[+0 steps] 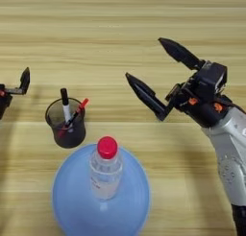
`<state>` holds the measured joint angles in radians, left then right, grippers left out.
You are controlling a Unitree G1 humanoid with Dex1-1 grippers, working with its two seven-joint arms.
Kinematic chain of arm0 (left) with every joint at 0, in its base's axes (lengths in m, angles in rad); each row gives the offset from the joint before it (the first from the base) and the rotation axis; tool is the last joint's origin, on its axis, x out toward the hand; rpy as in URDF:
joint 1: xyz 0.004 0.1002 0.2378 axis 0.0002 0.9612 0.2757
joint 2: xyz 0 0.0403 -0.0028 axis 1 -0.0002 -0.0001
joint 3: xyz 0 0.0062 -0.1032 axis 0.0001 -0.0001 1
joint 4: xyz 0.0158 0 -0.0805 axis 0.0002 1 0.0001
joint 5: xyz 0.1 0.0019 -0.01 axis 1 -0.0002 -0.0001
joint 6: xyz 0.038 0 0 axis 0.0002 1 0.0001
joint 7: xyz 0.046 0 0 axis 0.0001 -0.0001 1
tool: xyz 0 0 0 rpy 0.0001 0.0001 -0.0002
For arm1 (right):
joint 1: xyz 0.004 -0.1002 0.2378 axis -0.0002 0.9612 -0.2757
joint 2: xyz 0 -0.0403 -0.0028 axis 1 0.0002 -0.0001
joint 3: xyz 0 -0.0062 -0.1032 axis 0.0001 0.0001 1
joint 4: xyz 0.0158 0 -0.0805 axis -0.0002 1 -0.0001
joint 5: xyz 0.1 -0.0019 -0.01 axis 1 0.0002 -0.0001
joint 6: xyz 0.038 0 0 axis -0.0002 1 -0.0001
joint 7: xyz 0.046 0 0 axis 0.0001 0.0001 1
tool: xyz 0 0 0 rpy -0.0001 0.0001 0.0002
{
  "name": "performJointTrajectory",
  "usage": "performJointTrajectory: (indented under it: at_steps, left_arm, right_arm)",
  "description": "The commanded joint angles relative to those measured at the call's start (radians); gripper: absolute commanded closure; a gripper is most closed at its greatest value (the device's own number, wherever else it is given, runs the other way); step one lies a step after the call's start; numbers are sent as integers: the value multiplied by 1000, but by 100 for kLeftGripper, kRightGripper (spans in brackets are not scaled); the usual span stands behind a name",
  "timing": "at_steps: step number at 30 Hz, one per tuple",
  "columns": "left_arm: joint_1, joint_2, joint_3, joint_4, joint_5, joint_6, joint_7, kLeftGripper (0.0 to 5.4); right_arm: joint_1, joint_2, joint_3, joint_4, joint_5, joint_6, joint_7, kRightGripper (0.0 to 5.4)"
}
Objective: Move the objects on the table
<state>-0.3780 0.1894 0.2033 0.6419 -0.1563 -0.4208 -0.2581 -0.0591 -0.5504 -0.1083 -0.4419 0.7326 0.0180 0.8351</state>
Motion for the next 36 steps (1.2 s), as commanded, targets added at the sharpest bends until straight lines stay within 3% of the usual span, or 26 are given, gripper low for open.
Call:
performJointTrajectory:
  at_steps: [1,4,9,17,24,36]
  left_arm:
    - [-18,10,-9,25,18,-24,5,2]
    - [-15,9,-13,38,23,-36,9,2]
    - [-14,8,-18,43,21,-48,15,2]
    - [-18,13,-18,57,18,-58,19,2]
    - [-19,16,-18,59,16,-61,17,2]
    - [-20,18,-20,61,14,-61,15,0]
  right_arm:
    - [11,-92,-4,-74,81,122,81,0]
    - [27,-142,13,-92,81,178,143,0]
    - [-6,-183,52,-109,71,253,196,0]
    - [-77,-198,135,-120,47,340,242,0]
    - [-110,-205,233,-109,-47,360,280,0]
    - [-110,-206,298,-78,-166,329,332,123]
